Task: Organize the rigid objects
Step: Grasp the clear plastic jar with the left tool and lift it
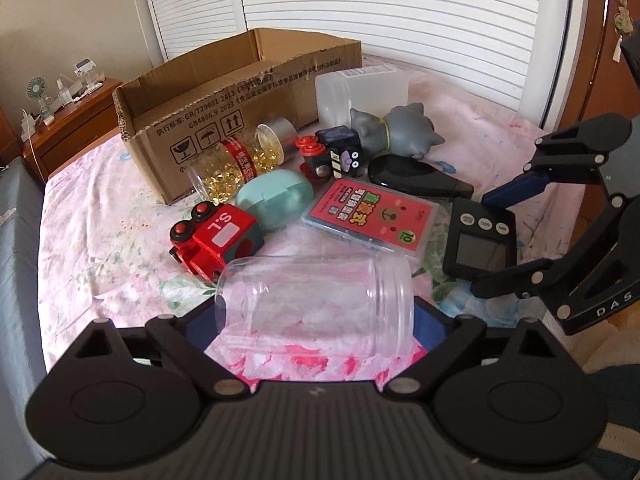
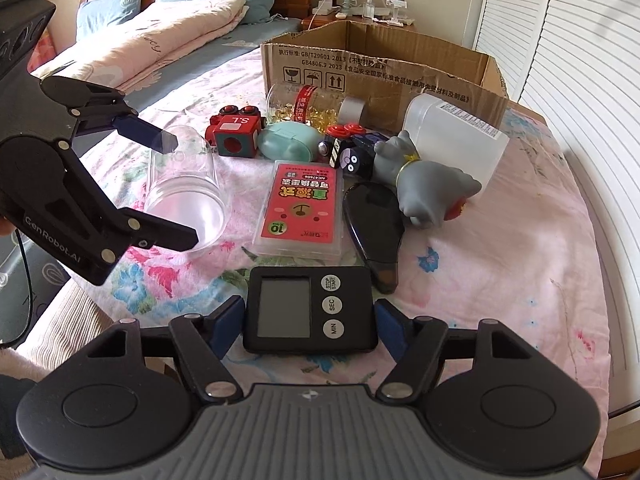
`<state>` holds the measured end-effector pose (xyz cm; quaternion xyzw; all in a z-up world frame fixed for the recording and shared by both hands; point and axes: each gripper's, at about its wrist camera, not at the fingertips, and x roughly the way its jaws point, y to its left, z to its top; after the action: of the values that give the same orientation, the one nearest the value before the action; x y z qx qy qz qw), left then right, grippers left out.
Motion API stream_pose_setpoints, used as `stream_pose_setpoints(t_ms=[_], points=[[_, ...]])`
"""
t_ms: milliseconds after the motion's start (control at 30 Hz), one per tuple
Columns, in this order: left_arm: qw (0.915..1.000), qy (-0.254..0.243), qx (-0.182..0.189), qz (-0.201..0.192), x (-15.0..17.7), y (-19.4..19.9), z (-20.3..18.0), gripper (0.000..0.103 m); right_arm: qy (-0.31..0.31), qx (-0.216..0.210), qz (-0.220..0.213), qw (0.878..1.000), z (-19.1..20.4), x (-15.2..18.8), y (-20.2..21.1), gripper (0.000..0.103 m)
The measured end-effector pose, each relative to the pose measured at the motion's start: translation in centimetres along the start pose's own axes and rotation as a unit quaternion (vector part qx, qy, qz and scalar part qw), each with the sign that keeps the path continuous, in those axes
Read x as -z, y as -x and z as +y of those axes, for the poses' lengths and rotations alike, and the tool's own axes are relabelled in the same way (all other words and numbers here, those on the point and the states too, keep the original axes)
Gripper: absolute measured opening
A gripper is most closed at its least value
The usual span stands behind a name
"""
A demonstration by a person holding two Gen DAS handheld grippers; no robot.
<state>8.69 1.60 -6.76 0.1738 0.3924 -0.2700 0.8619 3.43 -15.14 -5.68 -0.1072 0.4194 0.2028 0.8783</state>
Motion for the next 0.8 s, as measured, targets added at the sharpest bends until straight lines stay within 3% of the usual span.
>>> stream_pose_setpoints(t_ms=[233, 467, 800], points=[[0.9998, 0.016, 0.008, 0.0, -0.2, -0.5, 0.2, 0.095, 0.0, 0.001, 0.003, 1.0, 0.2, -0.5, -0.4, 0.079], [0.9998, 0.019, 0.007, 0.006, -0.4, -0.3, 0.2, 0.093, 0.003, 0.002, 0.006, 1.0, 0.3, -0.6, -0.3, 0.074], [0.9998, 0.019, 0.0, -0.002, -1.9, 1.6, 0.3, 0.093, 0.008, -0.011, -0.003, 1.0, -0.1, -1.4, 1.3, 0.074]])
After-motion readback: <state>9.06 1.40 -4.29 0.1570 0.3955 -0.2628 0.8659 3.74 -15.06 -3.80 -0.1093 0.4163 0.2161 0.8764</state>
